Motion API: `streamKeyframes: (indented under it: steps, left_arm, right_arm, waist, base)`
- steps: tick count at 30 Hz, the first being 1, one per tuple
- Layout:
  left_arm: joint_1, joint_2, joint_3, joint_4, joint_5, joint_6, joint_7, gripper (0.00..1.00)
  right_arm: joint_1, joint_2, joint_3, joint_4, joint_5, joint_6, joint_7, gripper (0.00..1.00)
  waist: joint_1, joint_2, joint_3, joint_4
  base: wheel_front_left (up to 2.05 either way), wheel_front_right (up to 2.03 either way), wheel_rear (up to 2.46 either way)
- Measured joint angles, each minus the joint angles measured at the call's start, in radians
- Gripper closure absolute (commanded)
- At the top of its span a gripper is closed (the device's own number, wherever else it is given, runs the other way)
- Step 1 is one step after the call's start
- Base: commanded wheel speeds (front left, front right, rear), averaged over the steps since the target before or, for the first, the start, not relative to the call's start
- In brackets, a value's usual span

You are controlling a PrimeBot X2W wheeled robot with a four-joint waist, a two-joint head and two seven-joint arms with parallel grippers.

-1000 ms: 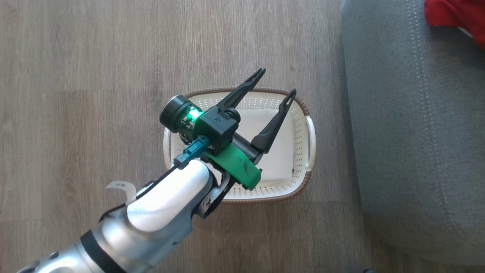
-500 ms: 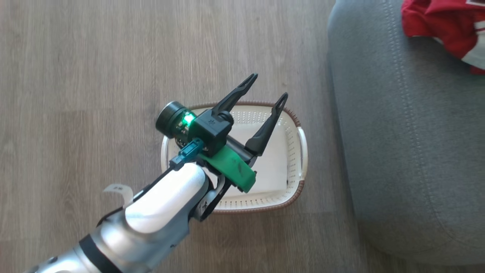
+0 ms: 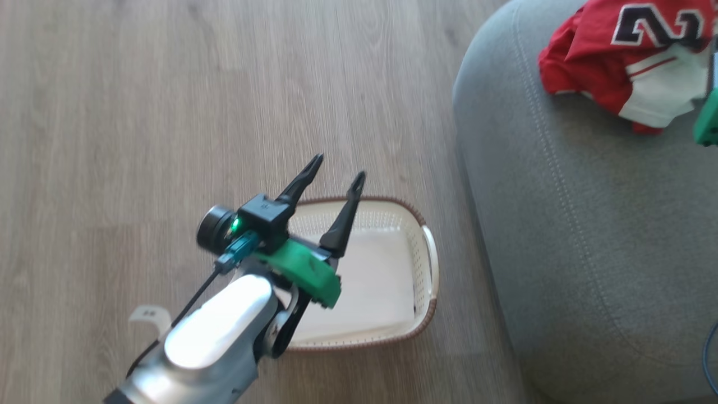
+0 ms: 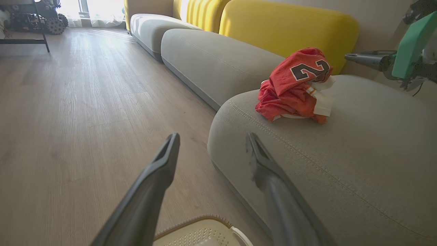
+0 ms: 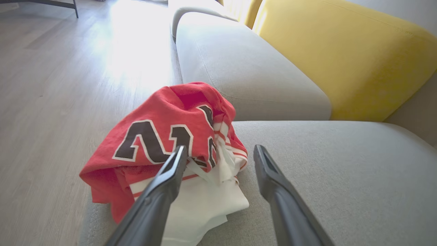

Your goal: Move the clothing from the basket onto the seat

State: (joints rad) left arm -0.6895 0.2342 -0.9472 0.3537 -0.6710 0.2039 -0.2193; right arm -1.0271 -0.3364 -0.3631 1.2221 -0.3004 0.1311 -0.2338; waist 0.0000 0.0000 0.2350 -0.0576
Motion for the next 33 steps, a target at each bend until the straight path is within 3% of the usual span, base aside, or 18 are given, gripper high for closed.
streamKeyframes:
  steps: [11,21,33]
  left_arm:
    - [0.136,0.015,0.098,0.047,-0.041,0.036,-0.030,0.00]
    - [0.336,0.074,0.271,-0.030,-0.012,0.089,-0.030,0.00]
    - [0.581,0.127,0.457,-0.171,0.053,0.125,-0.030,0.00]
  right_arm:
    - [0.047,0.078,0.133,-0.018,0.138,0.000,-0.016,0.00]
    - [0.310,0.184,0.278,-0.299,0.307,0.000,-0.017,0.00]
    - [0.670,0.271,0.291,-0.664,0.339,0.000,-0.017,0.00]
  waist:
    - [0.0000,0.0000,-0.120,0.033]
    - [0.0000,0.0000,-0.206,0.082]
    - [0.0000,0.0000,-0.258,0.105]
  base:
    - [0.00,0.00,0.00]
    - [0.00,0.00,0.00]
    - [0.00,0.00,0.00]
